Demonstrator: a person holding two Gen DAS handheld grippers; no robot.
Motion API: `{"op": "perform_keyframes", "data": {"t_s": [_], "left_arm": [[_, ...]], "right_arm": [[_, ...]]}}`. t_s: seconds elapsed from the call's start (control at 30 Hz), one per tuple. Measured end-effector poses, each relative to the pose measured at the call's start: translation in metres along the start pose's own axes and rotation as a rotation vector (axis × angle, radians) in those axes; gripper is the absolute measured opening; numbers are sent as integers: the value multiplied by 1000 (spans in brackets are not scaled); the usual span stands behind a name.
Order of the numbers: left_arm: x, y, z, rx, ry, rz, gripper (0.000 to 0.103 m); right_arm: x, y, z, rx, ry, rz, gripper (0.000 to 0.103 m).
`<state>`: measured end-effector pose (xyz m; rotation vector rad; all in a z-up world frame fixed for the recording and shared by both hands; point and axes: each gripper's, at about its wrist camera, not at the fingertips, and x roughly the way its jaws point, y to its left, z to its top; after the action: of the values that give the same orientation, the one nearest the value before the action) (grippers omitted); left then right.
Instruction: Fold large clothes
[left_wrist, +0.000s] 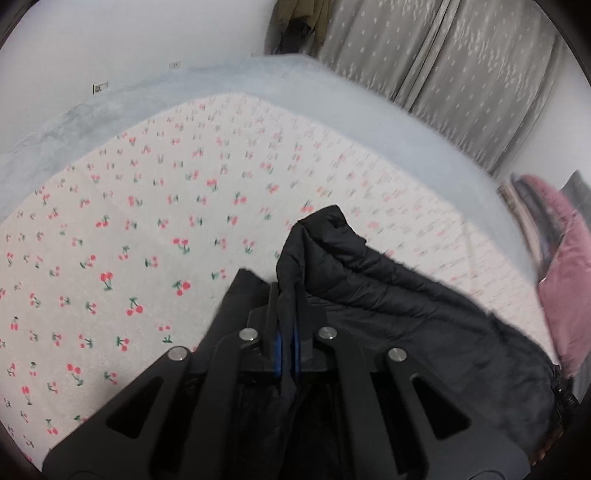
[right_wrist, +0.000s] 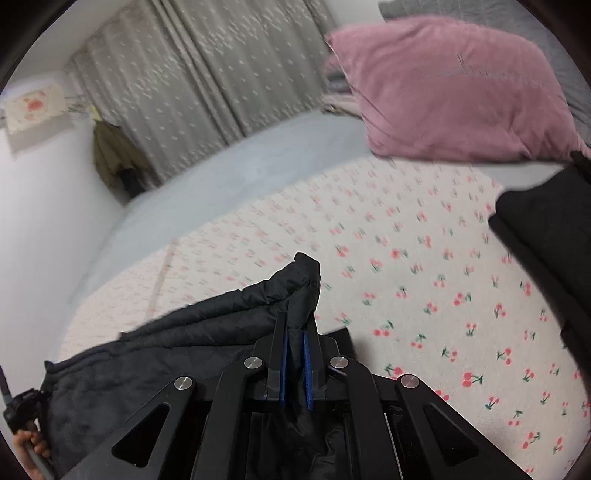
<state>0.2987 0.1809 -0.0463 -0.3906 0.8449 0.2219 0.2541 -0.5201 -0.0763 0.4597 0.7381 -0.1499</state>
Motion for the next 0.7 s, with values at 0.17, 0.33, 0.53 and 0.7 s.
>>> {"op": "perform_keyframes", "data": {"t_s": [0.17,0.33,0.53,0.7], "left_arm": [[7,-2,-6,33,-2,35,6],[11,-1,-7,27,24,31,14],[-24,5,0,-25,-12,15,46],[-83,-19,-11,-5,-74,-60,56]], "right_arm": [[36,-17,-10,61,83,-23,7],[43,-18,-15,54,101,-51,17],[13,-35,-4,165,121,8,25],[-60,-20,-1,153,-11,56,79]]}}
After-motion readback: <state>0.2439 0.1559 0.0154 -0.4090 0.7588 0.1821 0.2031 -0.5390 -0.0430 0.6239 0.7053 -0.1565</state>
